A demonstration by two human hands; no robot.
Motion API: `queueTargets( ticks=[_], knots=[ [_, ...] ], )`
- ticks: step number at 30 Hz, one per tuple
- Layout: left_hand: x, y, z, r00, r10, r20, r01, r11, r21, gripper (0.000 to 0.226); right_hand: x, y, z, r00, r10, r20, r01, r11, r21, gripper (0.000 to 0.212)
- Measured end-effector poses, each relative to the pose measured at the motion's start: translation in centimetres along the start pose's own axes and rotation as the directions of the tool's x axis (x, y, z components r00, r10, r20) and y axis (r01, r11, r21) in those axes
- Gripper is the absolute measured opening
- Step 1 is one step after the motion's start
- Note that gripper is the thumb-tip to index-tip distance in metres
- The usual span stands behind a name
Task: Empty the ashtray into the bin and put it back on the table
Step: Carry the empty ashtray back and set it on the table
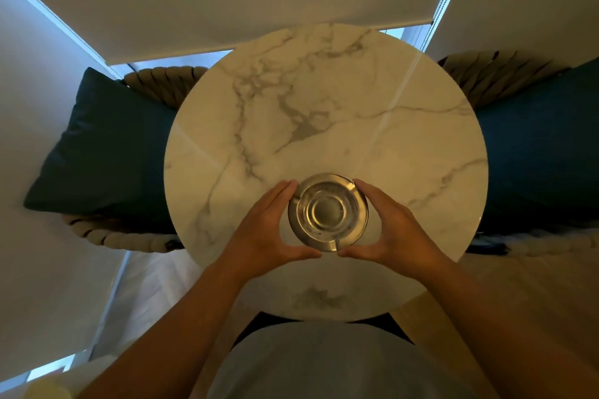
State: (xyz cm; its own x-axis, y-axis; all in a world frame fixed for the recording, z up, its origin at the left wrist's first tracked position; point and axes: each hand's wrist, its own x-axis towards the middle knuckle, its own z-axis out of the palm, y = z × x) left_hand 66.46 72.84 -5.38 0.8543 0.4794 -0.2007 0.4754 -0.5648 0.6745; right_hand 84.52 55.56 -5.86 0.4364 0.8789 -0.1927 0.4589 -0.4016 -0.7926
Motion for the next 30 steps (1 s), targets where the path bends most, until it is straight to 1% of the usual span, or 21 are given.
queueTargets(
  ticks=[10,15,19,22,26,30],
  knots=[
    [7.9,-5.2,-4.6,0.991,0.132,0.031,-0.132,0.991,-0.005,0.119,8.2,-2.0,1.1,0.998,-0.014,-0.054,0.012,0.999,-0.032,0.112],
    [11.6,-7.1,-5.0,0.981,0.192,0.028,-0.192,0.981,-0.012,0.107,11.9,-1.1,1.9,0.998,0.013,-0.06,-0.014,1.0,-0.02,0.109],
    [14.2,-7.9,-3.8,0.985,0.168,0.031,-0.169,0.985,0.024,0.103,14.2,0.5,1.8,0.998,0.034,-0.045,-0.035,0.999,-0.038,0.105],
    [15.7,-8.4,-2.7,0.988,0.15,0.021,-0.151,0.987,0.048,0.099,15.3,1.8,1.8,0.998,0.032,-0.05,-0.034,0.998,-0.048,0.097],
    [16.9,-9.2,-1.2,0.991,0.132,-0.002,-0.131,0.99,0.05,0.101,16.8,3.5,2.5,0.997,0.05,-0.053,-0.053,0.997,-0.057,0.093],
    [17.8,-10.3,-0.2,0.994,0.112,0.007,-0.112,0.991,0.076,0.103,18.3,5.2,3.4,0.997,0.067,-0.04,-0.07,0.993,-0.094,0.092]
  ],
)
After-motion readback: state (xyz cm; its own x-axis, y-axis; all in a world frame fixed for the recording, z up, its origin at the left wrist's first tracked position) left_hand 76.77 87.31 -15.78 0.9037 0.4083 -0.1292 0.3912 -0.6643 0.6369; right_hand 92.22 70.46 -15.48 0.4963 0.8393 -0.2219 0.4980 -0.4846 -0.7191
